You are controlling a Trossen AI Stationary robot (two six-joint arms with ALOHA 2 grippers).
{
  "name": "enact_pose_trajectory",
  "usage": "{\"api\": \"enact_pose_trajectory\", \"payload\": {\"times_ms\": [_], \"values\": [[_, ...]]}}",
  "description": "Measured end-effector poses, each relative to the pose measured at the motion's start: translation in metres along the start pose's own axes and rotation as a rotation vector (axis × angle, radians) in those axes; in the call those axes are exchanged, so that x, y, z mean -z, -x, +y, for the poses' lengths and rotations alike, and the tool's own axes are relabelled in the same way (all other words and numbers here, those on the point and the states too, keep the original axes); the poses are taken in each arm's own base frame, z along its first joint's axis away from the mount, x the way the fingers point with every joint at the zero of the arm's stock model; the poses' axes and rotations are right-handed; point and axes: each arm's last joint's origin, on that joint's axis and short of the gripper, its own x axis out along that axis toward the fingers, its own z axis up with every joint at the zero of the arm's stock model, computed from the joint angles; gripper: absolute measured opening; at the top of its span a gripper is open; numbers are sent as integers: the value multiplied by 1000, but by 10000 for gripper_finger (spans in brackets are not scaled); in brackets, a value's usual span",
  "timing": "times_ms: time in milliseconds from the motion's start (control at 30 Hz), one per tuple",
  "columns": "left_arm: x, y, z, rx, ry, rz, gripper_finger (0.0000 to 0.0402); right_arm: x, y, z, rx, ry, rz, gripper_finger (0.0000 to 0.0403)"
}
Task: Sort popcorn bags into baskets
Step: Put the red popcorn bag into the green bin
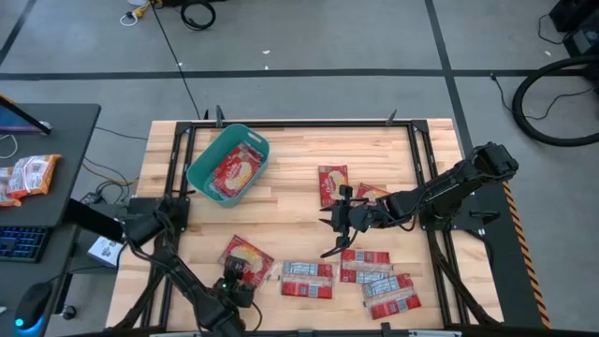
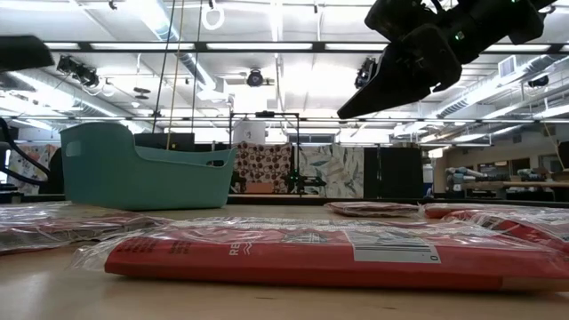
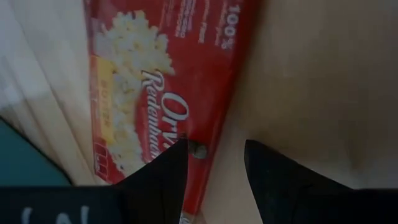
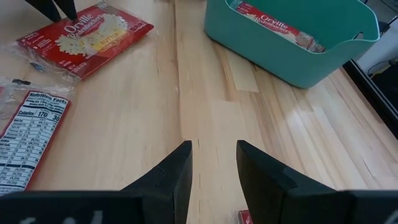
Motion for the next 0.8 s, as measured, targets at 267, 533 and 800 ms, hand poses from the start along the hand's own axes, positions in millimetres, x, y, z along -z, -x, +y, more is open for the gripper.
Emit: {"api": "enact_pose_trajectory", "payload": {"times_ms": [267,533,800], "values": [[0,-4,-1,-36,16,5,133,0,0,0,0,-1,-2,130],[-1,-11,-4,-59,23,10,74,0,0,0,-1,-2,-4,130],[2,-8,3,-46,80,63,9,0,0,0,-1,-2,-4,130]]}}
